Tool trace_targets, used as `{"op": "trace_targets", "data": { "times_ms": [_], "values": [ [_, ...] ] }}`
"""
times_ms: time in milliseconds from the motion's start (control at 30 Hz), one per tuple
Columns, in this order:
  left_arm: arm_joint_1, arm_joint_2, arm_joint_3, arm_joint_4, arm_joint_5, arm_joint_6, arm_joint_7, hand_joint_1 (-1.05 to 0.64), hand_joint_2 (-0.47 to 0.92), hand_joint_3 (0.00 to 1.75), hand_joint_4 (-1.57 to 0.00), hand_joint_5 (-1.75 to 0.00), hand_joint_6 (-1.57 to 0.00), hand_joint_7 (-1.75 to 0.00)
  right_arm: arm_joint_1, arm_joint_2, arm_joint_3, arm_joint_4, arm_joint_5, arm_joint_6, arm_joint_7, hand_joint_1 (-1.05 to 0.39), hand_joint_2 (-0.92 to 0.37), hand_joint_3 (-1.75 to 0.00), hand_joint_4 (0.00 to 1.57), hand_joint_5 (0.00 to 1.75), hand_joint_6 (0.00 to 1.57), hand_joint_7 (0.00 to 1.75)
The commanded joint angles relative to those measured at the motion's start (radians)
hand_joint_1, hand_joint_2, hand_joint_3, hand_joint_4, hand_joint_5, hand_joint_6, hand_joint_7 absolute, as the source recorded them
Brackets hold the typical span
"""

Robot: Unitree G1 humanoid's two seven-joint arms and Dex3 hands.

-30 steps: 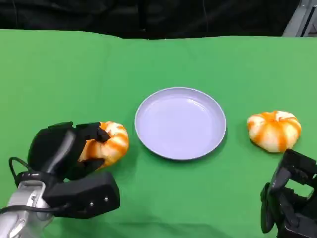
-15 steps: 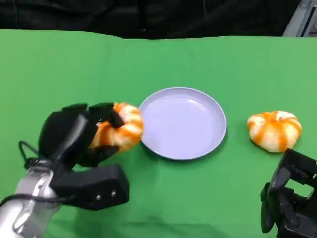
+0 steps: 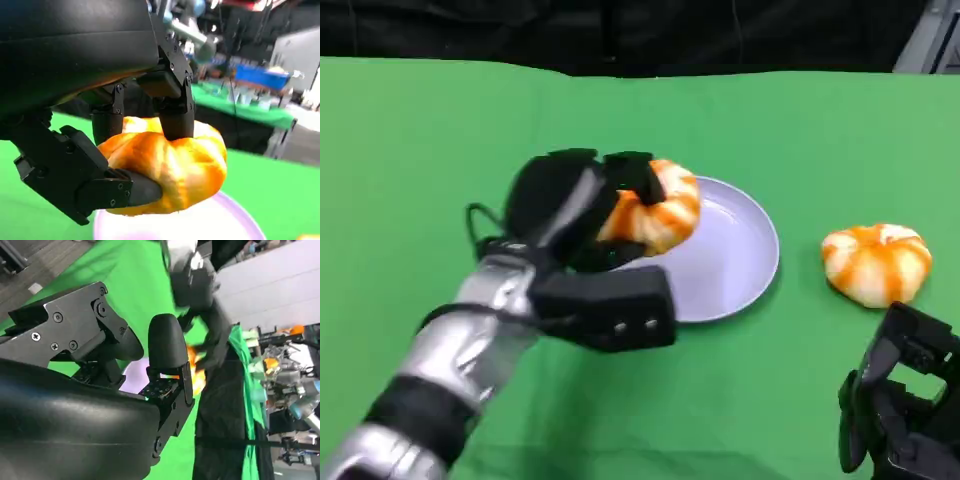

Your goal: Grasp the bread from the table and place it into the plate.

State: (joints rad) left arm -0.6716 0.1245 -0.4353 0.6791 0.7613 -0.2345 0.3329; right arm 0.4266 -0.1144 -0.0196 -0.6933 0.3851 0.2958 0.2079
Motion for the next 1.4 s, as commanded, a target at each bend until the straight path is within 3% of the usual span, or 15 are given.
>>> {"op": "trace_targets", "data": {
  "times_ms": [33, 133, 200, 300, 400, 467, 533, 600, 767, 1067, 1133, 1233, 1267, 1300, 1400],
  "values": [
    [-0.067, -0.029, -0.026, 0.114, 0.001, -0.012, 0.034, -0.06, 0.70, 0.59, -0.82, -1.75, -0.92, -1.07, 0.011, 0.000, 0.005, -0.011, -0.003, -0.017, -0.005, -0.05, -0.65, -1.17, 0.92, 1.75, 0.62, 1.75],
    [-0.093, -0.047, -0.044, 0.179, 0.002, -0.008, 0.038, -0.07, 0.71, 0.58, -0.82, -1.75, -0.92, -1.06, 0.018, 0.004, 0.013, -0.015, -0.005, -0.030, -0.003, -0.05, -0.65, -1.17, 0.92, 1.75, 0.62, 1.75],
    [-0.118, -0.070, -0.063, 0.245, 0.006, 0.003, 0.035, -0.07, 0.81, 0.39, -0.83, -1.66, -1.01, -0.75, 0.027, 0.009, 0.022, -0.019, -0.006, -0.047, 0.000, -0.05, -0.63, -1.19, 0.93, 1.75, 0.63, 1.75],
    [-0.142, -0.088, -0.071, 0.321, -0.010, -0.027, 0.043, -0.08, 0.89, 0.22, -0.84, -1.48, -1.08, -0.58, 0.036, 0.015, 0.037, -0.030, -0.009, -0.054, -0.010, -0.05, -0.62, -1.20, 0.94, 1.75, 0.64, 1.75],
    [-0.148, -0.074, -0.080, 0.332, -0.021, -0.054, -0.011, -0.16, 0.92, 0.23, -0.84, -0.94, -1.10, -0.27, 0.038, 0.014, 0.042, -0.037, -0.009, -0.049, -0.014, -0.06, -0.62, -1.21, 0.94, 1.75, 0.64, 1.75],
    [-0.143, -0.055, -0.087, 0.308, -0.027, -0.061, -0.079, -0.51, 0.92, 0.36, -0.45, -0.31, -0.69, -0.06, 0.038, 0.012, 0.041, -0.038, 0.001, -0.046, -0.011, -0.06, -0.62, -1.22, 0.94, 1.75, 0.64, 1.75],
    [-0.135, -0.041, -0.088, 0.278, -0.035, -0.053, -0.149, -0.69, 0.92, 0.44, -0.23, -0.10, -0.49, -0.02, 0.034, 0.010, 0.040, -0.036, -0.002, -0.045, -0.014, -0.06, -0.62, -1.22, 0.94, 1.75, 0.64, 1.75],
    [-0.122, -0.030, -0.089, 0.241, -0.038, -0.039, -0.201, -0.86, 0.92, 0.56, -0.05, -0.02, -0.30, 0.00, 0.034, 0.011, 0.042, -0.036, -0.009, -0.044, -0.019, -0.07, -0.62, -1.21, 0.94, 1.75, 0.64, 1.75],
    [-0.086, -0.002, -0.071, 0.134, -0.078, -0.015, -0.313, -1.04, 0.92, 0.80, 0.00, 0.00, -0.03, 0.00, 0.032, 0.013, 0.041, -0.031, -0.005, -0.049, -0.019, -0.07, -0.62, -1.21, 0.93, 1.75, 0.64, 1.75],
    [0.013, 0.057, 0.023, -0.131, -0.221, 0.077, -0.506, -1.05, 0.92, 0.83, 0.00, 0.00, 0.00, 0.00, 0.026, 0.019, 0.052, -0.024, -0.014, -0.053, -0.023, -0.05, -0.63, -1.19, 0.92, 1.75, 0.64, 1.75],
    [0.060, 0.062, 0.071, -0.214, -0.293, 0.093, -0.545, -1.05, 0.92, 0.73, 0.00, 0.00, 0.00, 0.00, 0.025, 0.019, 0.056, -0.025, -0.017, -0.053, -0.023, -0.05, -0.63, -1.18, 0.92, 1.75, 0.64, 1.75],
    [0.141, 0.045, 0.166, -0.373, -0.466, 0.189, -0.640, -0.53, 0.92, 0.35, -0.07, -0.03, -0.25, -0.06, 0.023, 0.020, 0.060, -0.025, -0.026, -0.056, -0.027, -0.05, -0.63, -1.18, 0.92, 1.75, 0.63, 1.75],
    [0.165, 0.035, 0.195, -0.422, -0.522, 0.229, -0.665, -0.08, 0.92, 0.39, -0.30, -0.11, -0.47, -0.10, 0.023, 0.021, 0.060, -0.025, -0.026, -0.056, -0.027, -0.05, -0.63, -1.18, 0.92, 1.75, 0.63, 1.75],
    [0.194, 0.018, 0.239, -0.475, -0.610, 0.281, -0.693, -0.05, 0.92, 0.41, -0.38, -0.15, -0.52, -0.12, 0.022, 0.020, 0.062, -0.023, -0.030, -0.058, -0.028, -0.05, -0.63, -1.18, 0.92, 1.75, 0.63, 1.75],
    [0.265, -0.003, 0.335, -0.618, -0.811, 0.426, -0.750, 0.11, 0.75, 0.85, -0.99, -0.19, -0.98, -0.16, 0.019, 0.022, 0.068, -0.020, -0.042, -0.065, -0.032, -0.05, -0.62, -1.18, 0.92, 1.75, 0.64, 1.75]
  ]
}}
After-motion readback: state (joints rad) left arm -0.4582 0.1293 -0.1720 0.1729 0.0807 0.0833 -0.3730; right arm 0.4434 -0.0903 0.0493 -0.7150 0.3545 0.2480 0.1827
